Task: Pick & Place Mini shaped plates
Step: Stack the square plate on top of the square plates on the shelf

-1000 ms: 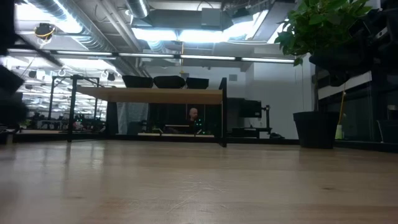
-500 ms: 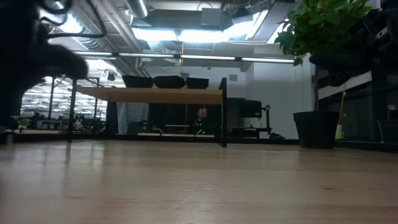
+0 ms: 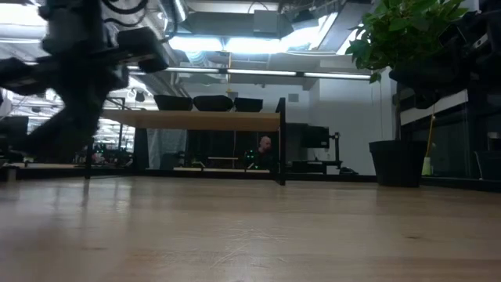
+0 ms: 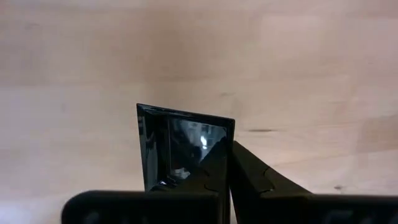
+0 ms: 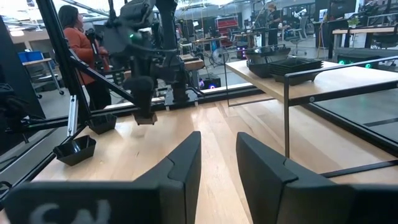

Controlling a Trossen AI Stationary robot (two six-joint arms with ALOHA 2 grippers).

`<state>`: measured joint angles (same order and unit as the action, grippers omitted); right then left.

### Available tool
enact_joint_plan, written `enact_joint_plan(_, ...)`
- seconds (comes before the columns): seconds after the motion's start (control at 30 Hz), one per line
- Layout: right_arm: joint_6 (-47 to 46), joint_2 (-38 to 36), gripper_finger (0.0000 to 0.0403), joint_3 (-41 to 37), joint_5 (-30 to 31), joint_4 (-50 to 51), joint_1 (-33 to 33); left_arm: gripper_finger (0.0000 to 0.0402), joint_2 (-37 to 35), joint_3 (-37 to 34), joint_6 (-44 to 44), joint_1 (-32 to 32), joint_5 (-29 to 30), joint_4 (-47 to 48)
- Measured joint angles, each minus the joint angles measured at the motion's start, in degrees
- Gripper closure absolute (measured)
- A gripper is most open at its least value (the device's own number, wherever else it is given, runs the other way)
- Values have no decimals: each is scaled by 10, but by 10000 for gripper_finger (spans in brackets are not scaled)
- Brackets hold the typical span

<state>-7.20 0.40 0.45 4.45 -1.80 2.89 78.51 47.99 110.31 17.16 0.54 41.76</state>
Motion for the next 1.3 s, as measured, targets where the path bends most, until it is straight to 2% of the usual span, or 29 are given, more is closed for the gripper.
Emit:
enact_joint_plan(0.27,0,0,300,0,0,0,0,399,-29,1,-94,-72,-8,-40)
enact_joint_plan(0.57,0,0,300,0,0,0,0,399,-49,2,-159,-139,-27,-116)
enact_joint_plan(0.93,0,0,300,0,0,0,0,399,-47,67,-334,-188,-42,-95)
enact_joint_plan(1.3,0,0,300,0,0,0,0,399,-47,116,-444,-200,-42,-60)
